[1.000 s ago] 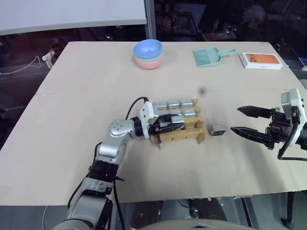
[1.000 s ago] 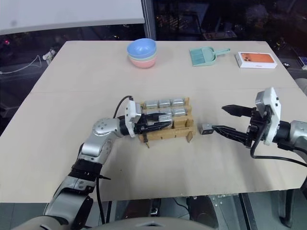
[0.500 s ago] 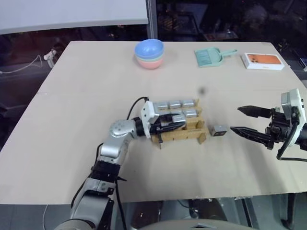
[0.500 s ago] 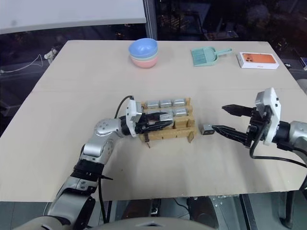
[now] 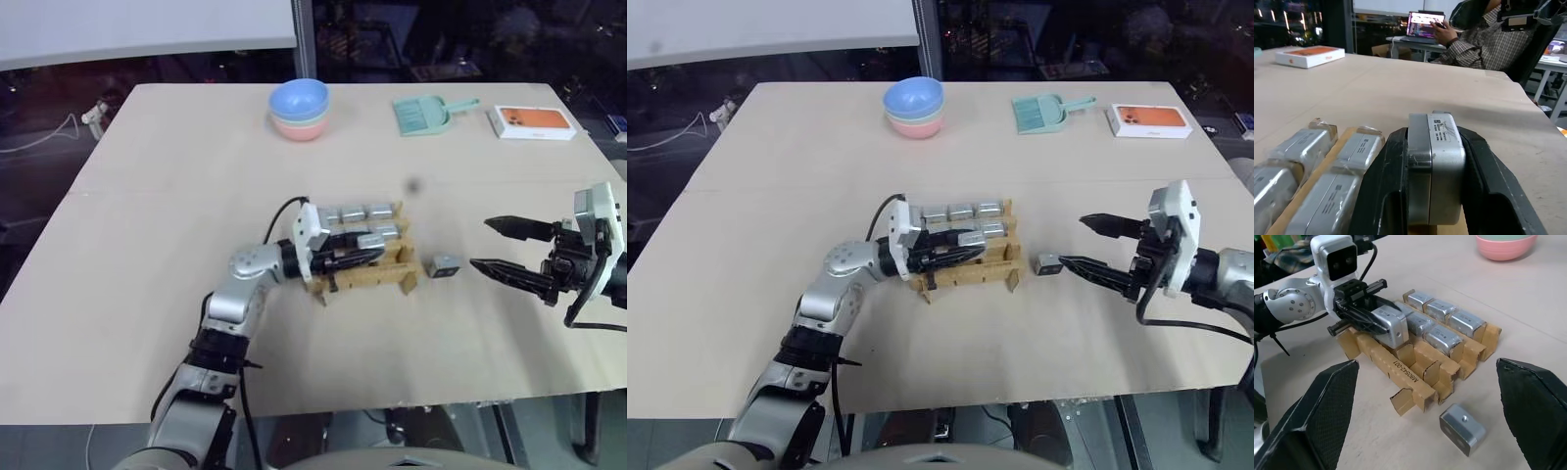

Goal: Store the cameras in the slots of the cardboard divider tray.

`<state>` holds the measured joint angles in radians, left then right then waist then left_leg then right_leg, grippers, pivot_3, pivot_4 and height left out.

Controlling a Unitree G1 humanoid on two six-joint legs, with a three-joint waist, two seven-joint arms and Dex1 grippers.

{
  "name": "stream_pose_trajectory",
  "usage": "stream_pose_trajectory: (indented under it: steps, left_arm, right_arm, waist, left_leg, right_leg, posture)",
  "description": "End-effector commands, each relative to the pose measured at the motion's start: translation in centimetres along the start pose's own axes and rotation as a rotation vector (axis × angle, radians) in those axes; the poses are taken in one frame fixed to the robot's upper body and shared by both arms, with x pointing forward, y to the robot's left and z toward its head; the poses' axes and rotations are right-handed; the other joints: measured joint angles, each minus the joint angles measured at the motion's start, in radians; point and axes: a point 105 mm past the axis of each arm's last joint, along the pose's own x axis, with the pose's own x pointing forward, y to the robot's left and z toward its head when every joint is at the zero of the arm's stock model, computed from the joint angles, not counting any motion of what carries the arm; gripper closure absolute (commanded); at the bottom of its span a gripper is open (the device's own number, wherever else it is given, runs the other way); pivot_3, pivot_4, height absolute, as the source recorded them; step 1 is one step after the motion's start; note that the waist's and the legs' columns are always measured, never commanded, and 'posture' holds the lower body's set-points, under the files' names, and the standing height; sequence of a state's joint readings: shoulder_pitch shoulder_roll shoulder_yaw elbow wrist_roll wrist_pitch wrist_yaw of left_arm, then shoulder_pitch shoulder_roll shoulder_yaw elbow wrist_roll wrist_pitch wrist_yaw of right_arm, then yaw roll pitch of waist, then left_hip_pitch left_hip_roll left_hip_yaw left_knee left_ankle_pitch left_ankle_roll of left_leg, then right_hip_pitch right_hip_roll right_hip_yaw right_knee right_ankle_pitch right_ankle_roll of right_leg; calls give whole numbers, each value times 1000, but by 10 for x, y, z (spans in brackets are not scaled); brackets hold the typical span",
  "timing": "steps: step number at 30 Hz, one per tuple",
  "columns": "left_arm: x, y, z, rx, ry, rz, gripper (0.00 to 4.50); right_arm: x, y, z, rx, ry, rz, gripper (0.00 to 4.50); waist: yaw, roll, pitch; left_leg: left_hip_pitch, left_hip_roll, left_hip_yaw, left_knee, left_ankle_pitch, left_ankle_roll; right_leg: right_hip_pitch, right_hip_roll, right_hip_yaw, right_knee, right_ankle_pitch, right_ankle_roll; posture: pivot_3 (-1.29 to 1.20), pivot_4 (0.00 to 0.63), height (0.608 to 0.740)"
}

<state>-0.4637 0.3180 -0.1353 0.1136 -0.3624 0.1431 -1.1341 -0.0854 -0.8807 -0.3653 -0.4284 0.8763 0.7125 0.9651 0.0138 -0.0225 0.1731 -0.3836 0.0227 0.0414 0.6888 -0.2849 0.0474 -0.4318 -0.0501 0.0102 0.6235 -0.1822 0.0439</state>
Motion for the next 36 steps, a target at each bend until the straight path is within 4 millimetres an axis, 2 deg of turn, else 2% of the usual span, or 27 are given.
stream_pose_trajectory:
  steps: [1,6,12,20,32,34,35,36]
  left_arm:
    - [2,-1,18,55,-27,-29,3718]
    - [-4,-2,6,65,30,-39,3718]
    - [-10,2,3,57,56,-4,3718]
    - [-8,-2,-10,22,114,1,3718]
    - [-12,3,-17,-21,154,21,3718]
    - [-12,2,-17,-38,152,13,2693]
    - [-12,2,-17,-31,159,10,2413]
    - [-13,1,-19,-36,173,-3,1835]
  right_arm:
    - [-1,2,7,-37,-24,2,49]
    - [-1,2,7,-38,-22,1,49]
    - [-3,2,6,-36,-23,-6,49]
    - [-2,1,7,-38,-26,-10,49]
    - [-3,1,7,-44,-23,-21,49]
    - [-3,1,7,-44,-24,-21,0]
    - [-3,1,7,-44,-24,-21,0]
    - [-3,1,7,-44,-23,-20,0]
  waist:
    - [-2,0,0]
    - [-2,0,0]
    - [-1,0,0]
    - [-1,0,0]
    - [-1,0,0]
    - [-1,0,0]
    - [-1,0,0]
    - [-1,0,0]
  left_leg:
    - [0,0,0,0,0,0]
    - [0,0,1,-1,0,0]
    - [0,0,1,-1,0,0]
    - [0,0,1,-1,0,0]
    - [1,0,1,-1,0,0]
    - [1,0,1,-1,0,0]
    - [1,0,1,-1,0,0]
    - [1,0,1,-1,0,0]
  right_leg:
    - [0,0,0,0,0,0]
    - [-1,0,1,0,0,0]
    - [-1,0,1,0,0,0]
    - [-1,0,1,0,0,0]
    - [-1,0,1,0,0,0]
    - [-1,0,2,0,0,0]
    - [-1,0,2,0,0,0]
    - [-1,0,2,0,0,0]
  posture:
    - [0,150,740]
    - [0,150,740]
    - [0,150,740]
    - [0,150,740]
    - [0,150,740]
    - [0,150,740]
    - [0,150,740]
    - [0,150,740]
